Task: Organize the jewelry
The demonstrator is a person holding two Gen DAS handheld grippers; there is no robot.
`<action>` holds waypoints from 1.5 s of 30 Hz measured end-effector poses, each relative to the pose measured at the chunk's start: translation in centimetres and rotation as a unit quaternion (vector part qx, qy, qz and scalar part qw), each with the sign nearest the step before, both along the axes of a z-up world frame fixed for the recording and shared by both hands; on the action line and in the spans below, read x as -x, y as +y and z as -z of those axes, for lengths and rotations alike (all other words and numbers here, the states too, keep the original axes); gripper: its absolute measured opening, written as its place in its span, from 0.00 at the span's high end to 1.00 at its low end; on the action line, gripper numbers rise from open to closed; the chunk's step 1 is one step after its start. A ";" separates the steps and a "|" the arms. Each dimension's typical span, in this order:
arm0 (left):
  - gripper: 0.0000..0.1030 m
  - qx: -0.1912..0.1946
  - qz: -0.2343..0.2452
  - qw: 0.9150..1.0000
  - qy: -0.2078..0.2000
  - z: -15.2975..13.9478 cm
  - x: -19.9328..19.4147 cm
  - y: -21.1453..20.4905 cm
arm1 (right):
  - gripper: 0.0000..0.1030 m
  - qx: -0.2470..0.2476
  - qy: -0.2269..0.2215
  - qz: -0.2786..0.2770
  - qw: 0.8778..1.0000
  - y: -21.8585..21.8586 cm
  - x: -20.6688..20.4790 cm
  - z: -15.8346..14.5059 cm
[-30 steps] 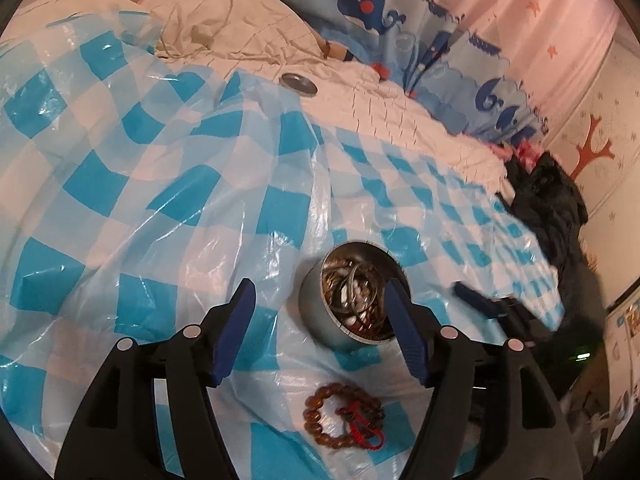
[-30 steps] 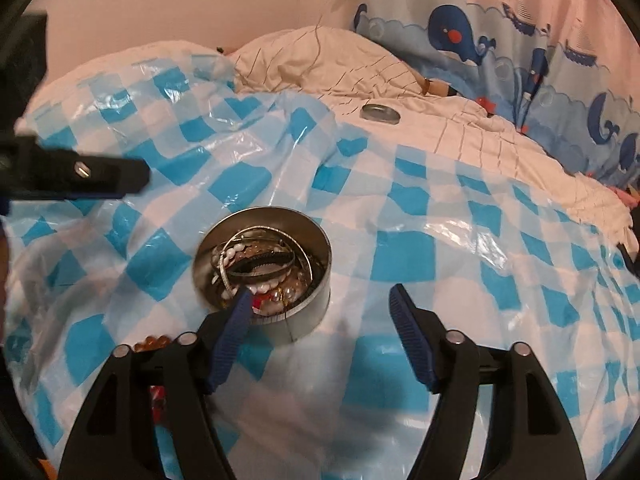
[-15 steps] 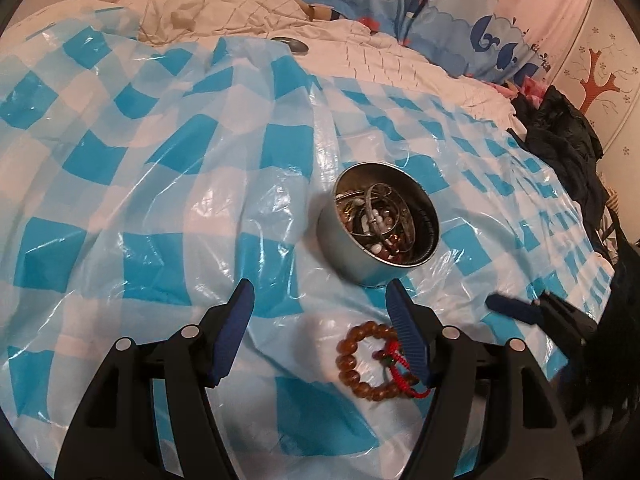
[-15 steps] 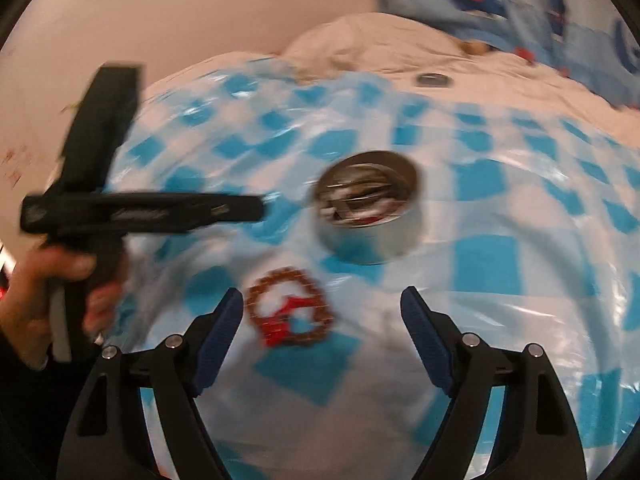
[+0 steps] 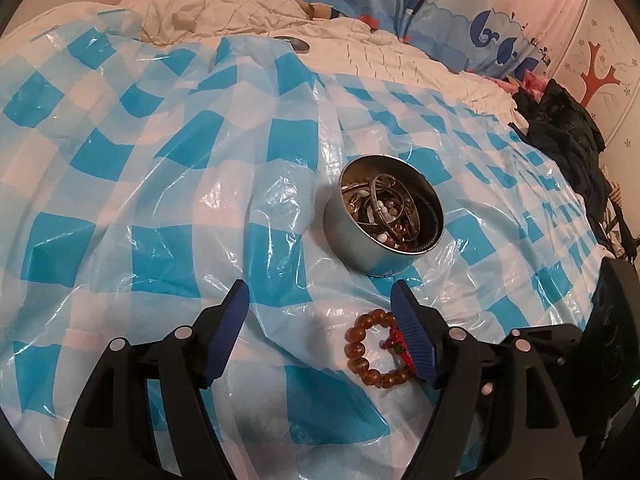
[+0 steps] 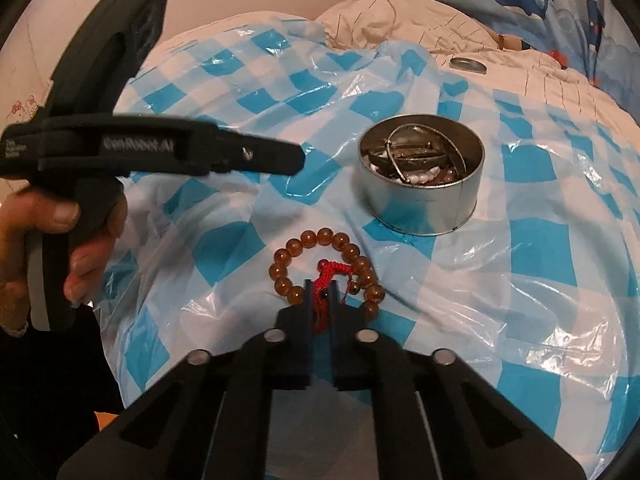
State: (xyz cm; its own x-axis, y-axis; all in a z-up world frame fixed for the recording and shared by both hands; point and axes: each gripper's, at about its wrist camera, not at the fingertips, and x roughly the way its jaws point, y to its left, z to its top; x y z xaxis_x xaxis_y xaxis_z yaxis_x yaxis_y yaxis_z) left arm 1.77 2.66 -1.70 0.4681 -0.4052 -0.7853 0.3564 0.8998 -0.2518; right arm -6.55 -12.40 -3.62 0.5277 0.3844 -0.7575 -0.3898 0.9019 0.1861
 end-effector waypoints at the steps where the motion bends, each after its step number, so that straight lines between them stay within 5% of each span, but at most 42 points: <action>1: 0.32 -0.002 0.002 1.000 0.000 0.1 0.0 -0.1 | 0.98 -0.006 -0.003 0.005 1.000 -0.5 -0.1 -0.3; 7: 0.31 -0.022 0.047 0.999 -0.009 0.7 0.9 -2.3 | 0.98 -0.044 -0.022 0.064 0.997 -4.8 -0.7 -2.7; 10: 0.31 -0.023 0.047 0.998 -0.014 0.8 0.9 -2.5 | 0.98 -0.079 0.011 0.054 0.995 -5.1 -1.2 -2.3; 12: 0.31 -0.018 0.023 0.999 -0.018 0.6 0.5 -1.6 | 0.87 -0.075 0.026 0.031 0.996 -3.7 -1.1 -1.6; 13: 0.31 -0.010 0.010 1.000 -0.020 0.4 0.4 -1.1 | 0.61 -0.070 0.025 0.023 0.997 -3.0 -0.9 -1.5; 14: 0.31 -0.004 0.001 1.000 -0.020 0.2 0.2 -0.6 | 0.47 -0.065 0.021 0.018 0.997 -2.4 -0.7 -1.3; 21: 0.31 0.006 -0.012 1.000 -0.014 0.2 0.0 0.1 | 0.61 -0.038 0.022 0.008 0.999 -0.4 -0.5 0.3; 25: 0.30 0.004 -0.003 1.000 -0.016 0.1 0.2 -0.4 | 0.89 0.005 0.010 0.000 1.000 0.7 -0.3 0.8; 27: 0.30 0.003 -0.003 1.000 -0.016 0.2 0.2 -0.3 | 0.95 0.008 0.005 -0.002 1.000 0.6 -0.1 0.6; 37: 0.28 -0.031 0.059 0.997 -0.029 0.8 1.4 -3.0 | 0.95 -0.018 -0.027 0.081 0.996 -5.1 -0.8 -2.8; 45: 0.28 -0.087 0.134 0.987 -0.034 2.6 3.2 -5.9 | 0.94 0.039 0.016 0.125 0.991 -6.6 -2.0 -1.0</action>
State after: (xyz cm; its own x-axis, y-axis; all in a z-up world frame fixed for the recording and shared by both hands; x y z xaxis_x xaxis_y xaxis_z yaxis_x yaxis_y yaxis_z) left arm -1.43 -3.22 -4.30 0.4171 -0.3837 -0.8239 0.5977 0.7987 -0.0694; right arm -4.60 -19.04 -2.65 0.5743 0.1838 -0.7977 -0.1470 0.9818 0.1204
